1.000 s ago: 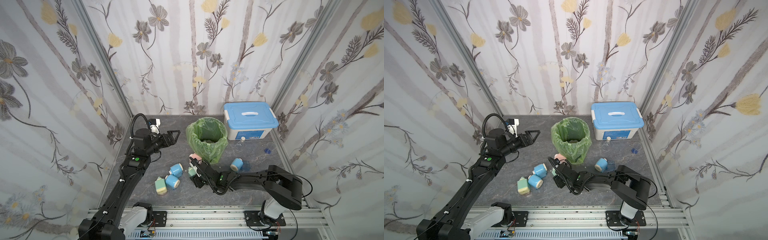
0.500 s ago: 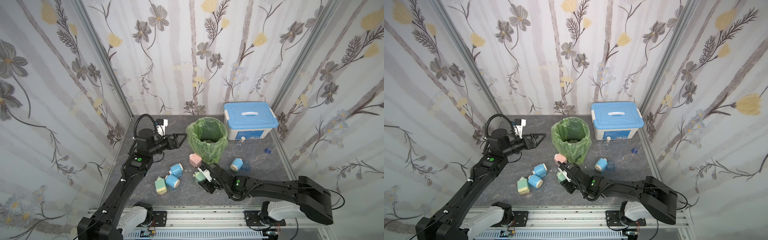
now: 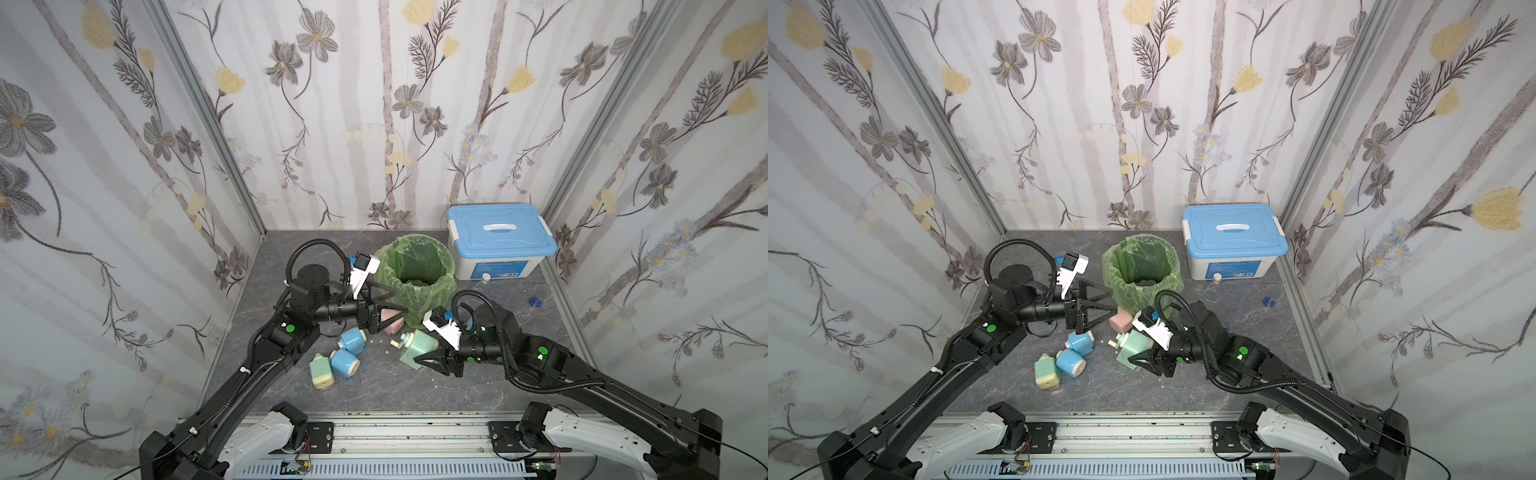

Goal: Take out the pencil sharpener tray and clean the shavings
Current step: Pick up the pencil sharpener from the center of the board.

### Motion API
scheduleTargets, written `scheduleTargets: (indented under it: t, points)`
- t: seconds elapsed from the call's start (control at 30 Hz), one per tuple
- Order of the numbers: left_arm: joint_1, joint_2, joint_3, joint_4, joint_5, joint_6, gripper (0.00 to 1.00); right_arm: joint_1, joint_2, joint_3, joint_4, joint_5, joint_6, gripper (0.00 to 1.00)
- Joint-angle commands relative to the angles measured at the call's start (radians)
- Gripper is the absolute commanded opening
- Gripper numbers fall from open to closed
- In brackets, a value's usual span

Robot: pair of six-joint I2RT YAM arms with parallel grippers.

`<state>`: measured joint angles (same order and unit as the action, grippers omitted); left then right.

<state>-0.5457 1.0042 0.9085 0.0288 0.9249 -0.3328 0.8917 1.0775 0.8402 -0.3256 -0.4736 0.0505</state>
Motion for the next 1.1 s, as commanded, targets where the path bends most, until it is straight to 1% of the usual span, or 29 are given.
scheduleTargets:
  t: [0.0,0.07,0.13,0.23,0.27,0.33,0.53,0.77,0.9,1.07]
  points:
    - [-0.025,0.009,0.009,-0.001,0.08,0.079,1.0,-0.038,-0.002,0.049,-0.064,-0.185,-0.051,0.48]
    - [-0.028,0.014,0.01,-0.003,0.107,0.082,1.0,-0.062,-0.001,0.079,-0.085,-0.25,-0.058,0.48]
    - [-0.035,0.011,0.01,-0.012,0.117,0.091,0.99,-0.078,-0.001,0.1,-0.099,-0.288,-0.062,0.48]
    - [-0.049,0.005,0.019,-0.049,0.119,0.118,0.98,-0.109,0.002,0.128,-0.115,-0.319,-0.068,0.48]
    - [-0.055,0.006,0.028,-0.08,0.114,0.138,0.97,-0.138,0.004,0.137,-0.118,-0.332,-0.07,0.48]
    - [-0.066,0.011,0.039,-0.112,0.12,0.156,0.97,-0.162,0.015,0.161,-0.133,-0.36,-0.079,0.48]
    - [-0.095,0.024,0.046,-0.134,0.124,0.176,0.97,-0.192,0.057,0.218,-0.161,-0.413,-0.104,0.48]
    - [-0.126,0.055,0.064,-0.18,0.148,0.21,0.97,-0.204,0.095,0.247,-0.169,-0.418,-0.122,0.47]
    - [-0.137,0.062,0.062,-0.179,0.152,0.215,0.93,-0.211,0.112,0.266,-0.164,-0.446,-0.123,0.47]
    - [-0.141,0.079,0.069,-0.184,0.156,0.218,0.84,-0.212,0.136,0.291,-0.152,-0.476,-0.113,0.48]
